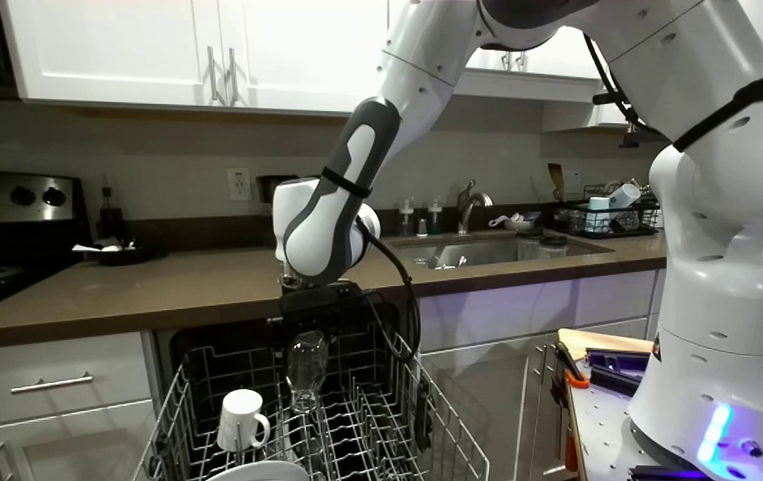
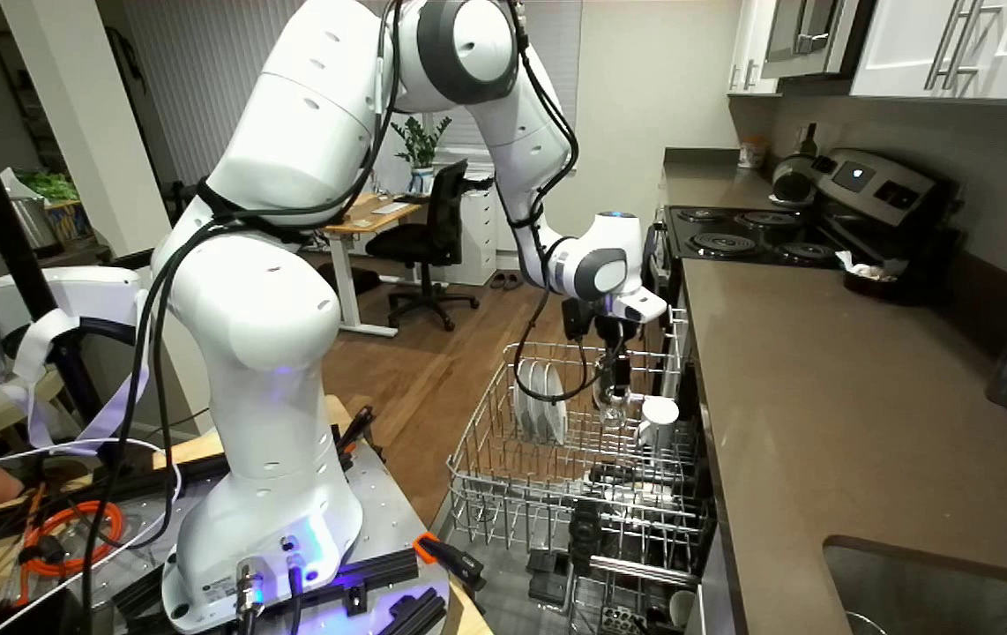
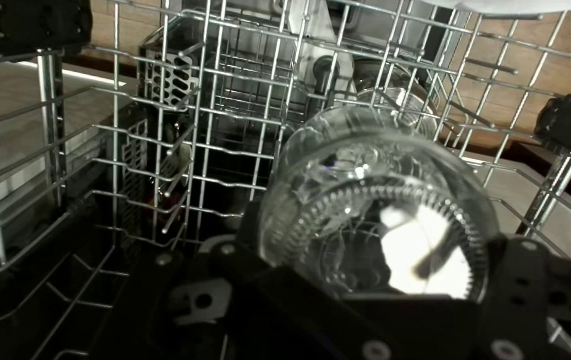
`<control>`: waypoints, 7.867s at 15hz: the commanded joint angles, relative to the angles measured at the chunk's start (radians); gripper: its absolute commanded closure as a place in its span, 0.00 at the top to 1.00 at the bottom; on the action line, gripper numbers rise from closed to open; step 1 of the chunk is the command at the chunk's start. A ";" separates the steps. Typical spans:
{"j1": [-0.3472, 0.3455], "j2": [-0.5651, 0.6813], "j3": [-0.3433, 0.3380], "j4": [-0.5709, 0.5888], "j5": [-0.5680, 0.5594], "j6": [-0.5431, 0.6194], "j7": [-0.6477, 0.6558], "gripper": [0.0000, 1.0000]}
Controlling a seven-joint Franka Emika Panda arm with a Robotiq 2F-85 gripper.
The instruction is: Move the cups to the back left corner of the dishwater
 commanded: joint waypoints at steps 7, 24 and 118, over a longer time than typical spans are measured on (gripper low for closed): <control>0.018 0.025 -0.022 0.101 -0.066 -0.016 -0.035 0.64; -0.055 0.264 0.080 0.505 -0.012 -0.166 -0.260 0.64; 0.072 0.382 -0.024 0.773 -0.071 -0.461 -0.146 1.00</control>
